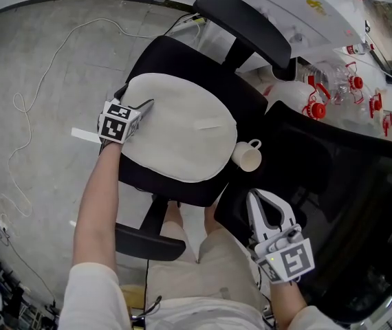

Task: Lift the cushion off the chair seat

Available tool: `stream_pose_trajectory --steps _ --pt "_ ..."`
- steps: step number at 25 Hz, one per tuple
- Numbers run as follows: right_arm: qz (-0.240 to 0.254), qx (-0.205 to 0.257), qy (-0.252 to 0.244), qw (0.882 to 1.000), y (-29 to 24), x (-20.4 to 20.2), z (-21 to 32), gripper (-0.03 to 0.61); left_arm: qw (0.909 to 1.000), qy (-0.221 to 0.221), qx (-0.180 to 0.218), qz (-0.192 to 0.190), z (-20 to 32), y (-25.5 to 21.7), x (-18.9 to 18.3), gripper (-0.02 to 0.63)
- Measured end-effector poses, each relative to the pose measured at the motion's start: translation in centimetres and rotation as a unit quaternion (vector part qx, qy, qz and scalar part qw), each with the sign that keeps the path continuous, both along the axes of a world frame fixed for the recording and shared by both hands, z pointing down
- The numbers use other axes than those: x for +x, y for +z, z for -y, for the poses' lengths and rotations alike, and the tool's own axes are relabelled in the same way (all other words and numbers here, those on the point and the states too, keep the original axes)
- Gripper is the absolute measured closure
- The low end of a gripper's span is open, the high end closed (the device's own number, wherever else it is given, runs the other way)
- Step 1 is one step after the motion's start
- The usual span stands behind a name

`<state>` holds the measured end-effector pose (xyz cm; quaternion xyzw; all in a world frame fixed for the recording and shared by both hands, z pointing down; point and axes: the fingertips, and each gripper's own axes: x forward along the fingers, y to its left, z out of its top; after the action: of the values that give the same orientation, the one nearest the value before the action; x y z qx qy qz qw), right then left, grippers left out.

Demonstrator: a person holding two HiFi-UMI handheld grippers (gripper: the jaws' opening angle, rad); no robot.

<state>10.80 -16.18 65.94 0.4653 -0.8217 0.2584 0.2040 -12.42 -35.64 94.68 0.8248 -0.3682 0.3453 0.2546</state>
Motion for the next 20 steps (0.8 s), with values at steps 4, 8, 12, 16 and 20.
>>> stream_pose_trajectory --steps 4,8,12,16,20 --pt "0.004 0.001 0.006 1.0 -0.1 0.1 0.2 0.575 1.0 0.006 0.0 0.001 0.1 0.0 0.0 0.236" --pt "0.008 0.002 0.009 1.0 0.0 0.2 0.4 0.575 1.0 0.004 0.0 0.0 0.0 0.0 -0.1 0.267" --pt "0.01 0.002 0.014 1.0 0.0 0.4 0.3 0.575 0.9998 0.011 0.016 0.009 -0.1 -0.1 0.0 0.298" --pt "0.012 0.003 0.015 1.0 0.0 0.5 0.5 0.575 0.9982 0.043 0.029 0.03 -0.6 -0.6 0.6 0.403" --pt "0.015 0.006 0.013 1.0 -0.2 0.1 0.3 0.575 0.9983 0.041 0.025 0.031 -0.6 -0.9 0.6 0.498"
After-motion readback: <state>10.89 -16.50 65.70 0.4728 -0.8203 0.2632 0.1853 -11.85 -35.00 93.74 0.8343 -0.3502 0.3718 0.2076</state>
